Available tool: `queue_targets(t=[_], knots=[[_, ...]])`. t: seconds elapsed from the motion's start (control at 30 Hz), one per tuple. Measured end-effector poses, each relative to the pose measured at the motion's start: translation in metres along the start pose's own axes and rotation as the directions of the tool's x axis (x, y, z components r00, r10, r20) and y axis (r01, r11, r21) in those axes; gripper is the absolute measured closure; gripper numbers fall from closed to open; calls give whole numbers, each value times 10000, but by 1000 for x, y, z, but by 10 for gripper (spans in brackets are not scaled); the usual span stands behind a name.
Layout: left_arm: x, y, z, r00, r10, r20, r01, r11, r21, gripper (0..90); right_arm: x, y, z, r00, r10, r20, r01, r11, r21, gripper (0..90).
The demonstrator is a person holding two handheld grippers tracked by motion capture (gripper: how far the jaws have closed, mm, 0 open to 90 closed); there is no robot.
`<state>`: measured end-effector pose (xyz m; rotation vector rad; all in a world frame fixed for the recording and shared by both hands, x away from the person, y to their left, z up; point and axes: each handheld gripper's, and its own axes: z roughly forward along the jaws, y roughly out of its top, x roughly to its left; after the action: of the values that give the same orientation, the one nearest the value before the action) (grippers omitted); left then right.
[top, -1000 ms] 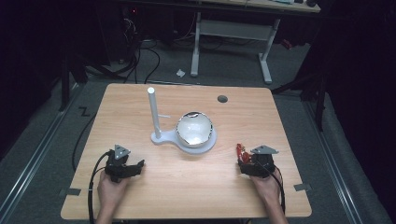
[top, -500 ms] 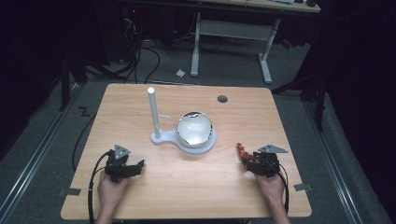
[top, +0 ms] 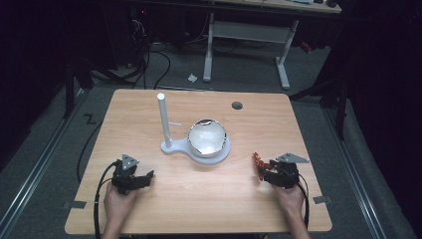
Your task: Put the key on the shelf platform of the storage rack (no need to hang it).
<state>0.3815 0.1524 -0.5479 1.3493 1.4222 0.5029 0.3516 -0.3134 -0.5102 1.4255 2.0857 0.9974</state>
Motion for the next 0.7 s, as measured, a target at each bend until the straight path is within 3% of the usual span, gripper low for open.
queue_targets(t=[0.07, 0.27, 0.7], knots=[[0, 0, 0, 10000, -1, 1, 1, 10000, 1, 220, -2, 2, -6, 9998, 160, -88, -163, 9995, -286, 422], [0, 0, 0, 10000, -2, 1, 2, 10000, -1, 220, -5, 2, -12, 9994, 353, -66, -356, 9984, -442, 423], [0, 0, 0, 10000, -4, 4, 4, 10000, 1, 220, -4, 18, -33, 9996, 260, -97, -268, 9944, -1027, 426]])
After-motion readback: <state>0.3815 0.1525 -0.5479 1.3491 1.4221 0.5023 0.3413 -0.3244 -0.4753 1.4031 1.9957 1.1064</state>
